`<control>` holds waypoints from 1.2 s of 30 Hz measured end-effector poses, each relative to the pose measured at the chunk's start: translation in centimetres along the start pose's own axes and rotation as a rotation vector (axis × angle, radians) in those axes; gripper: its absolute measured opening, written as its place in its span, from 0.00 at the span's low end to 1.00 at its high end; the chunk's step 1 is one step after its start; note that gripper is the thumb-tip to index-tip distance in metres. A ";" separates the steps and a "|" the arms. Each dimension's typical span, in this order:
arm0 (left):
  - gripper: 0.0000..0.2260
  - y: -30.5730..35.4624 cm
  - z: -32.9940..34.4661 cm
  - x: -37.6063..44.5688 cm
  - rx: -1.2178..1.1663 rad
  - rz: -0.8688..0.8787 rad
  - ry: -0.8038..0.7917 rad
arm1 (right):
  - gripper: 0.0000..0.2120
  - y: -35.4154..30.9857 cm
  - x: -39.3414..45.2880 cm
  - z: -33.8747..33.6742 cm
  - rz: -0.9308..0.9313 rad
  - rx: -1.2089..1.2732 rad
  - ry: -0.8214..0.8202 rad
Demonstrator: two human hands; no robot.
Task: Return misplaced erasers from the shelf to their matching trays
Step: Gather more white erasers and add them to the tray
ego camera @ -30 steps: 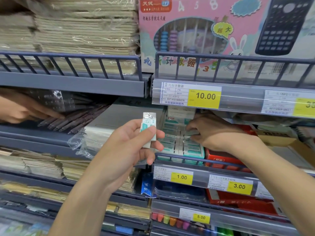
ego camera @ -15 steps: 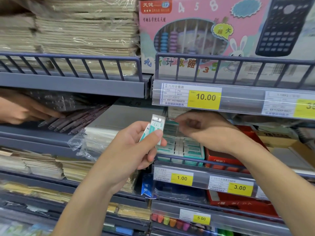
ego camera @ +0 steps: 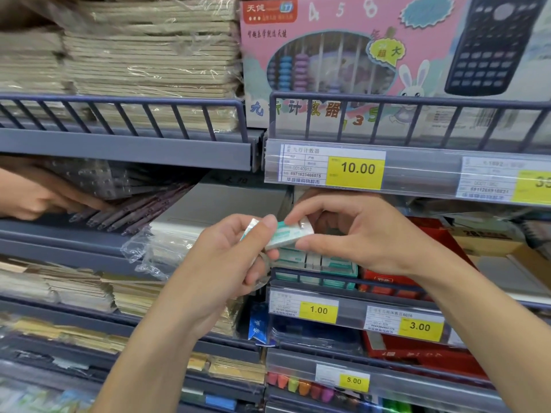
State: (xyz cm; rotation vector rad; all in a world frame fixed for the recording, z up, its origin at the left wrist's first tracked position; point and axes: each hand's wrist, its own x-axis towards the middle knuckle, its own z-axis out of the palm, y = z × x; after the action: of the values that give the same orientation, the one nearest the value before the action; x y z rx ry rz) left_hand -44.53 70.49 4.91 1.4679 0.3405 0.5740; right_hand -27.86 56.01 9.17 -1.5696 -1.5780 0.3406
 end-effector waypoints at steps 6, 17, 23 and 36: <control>0.13 -0.1 -0.8 0.0 -0.024 0.027 0.091 | 0.06 2.2 0.7 -1.5 0.301 -0.209 0.159; 0.05 0.1 -0.9 -0.2 -0.051 0.073 0.103 | 0.07 4.6 3.4 1.1 0.320 -0.589 -0.017; 0.05 -0.1 -1.4 -0.3 -0.030 0.101 0.067 | 0.05 5.9 3.7 1.4 0.297 -0.630 -0.030; 0.04 0.1 0.4 -0.1 0.006 0.186 0.129 | 0.13 1.4 -0.4 1.2 0.115 -0.042 0.120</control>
State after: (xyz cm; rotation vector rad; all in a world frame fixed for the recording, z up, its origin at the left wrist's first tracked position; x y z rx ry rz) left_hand -44.38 70.10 5.09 1.4806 0.3081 0.8197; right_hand -27.84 56.31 7.27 -1.6854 -1.4154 0.2717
